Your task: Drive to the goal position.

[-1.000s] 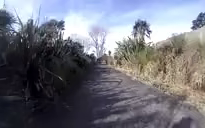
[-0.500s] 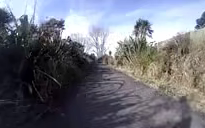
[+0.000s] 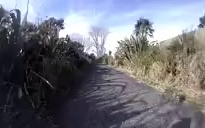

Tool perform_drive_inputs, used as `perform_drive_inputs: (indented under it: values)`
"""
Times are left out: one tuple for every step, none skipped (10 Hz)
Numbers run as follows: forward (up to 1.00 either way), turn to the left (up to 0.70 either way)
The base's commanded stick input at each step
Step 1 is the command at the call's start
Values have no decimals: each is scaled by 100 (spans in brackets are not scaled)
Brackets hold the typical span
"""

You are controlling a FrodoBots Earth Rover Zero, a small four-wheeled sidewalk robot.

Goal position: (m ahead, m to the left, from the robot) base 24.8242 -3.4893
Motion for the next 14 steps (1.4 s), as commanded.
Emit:
perform_drive_inputs:
  values:
    - [45,0]
    - [45,-14]
    - [45,-21]
    - [45,-26]
    - [45,-20]
    - [45,-13]
    - [45,-8]
    - [45,-3]
    - [45,-6]
    - [45,-16]
    - [45,-26]
    - [45,-27]
    - [45,-27]
    - [45,-27]
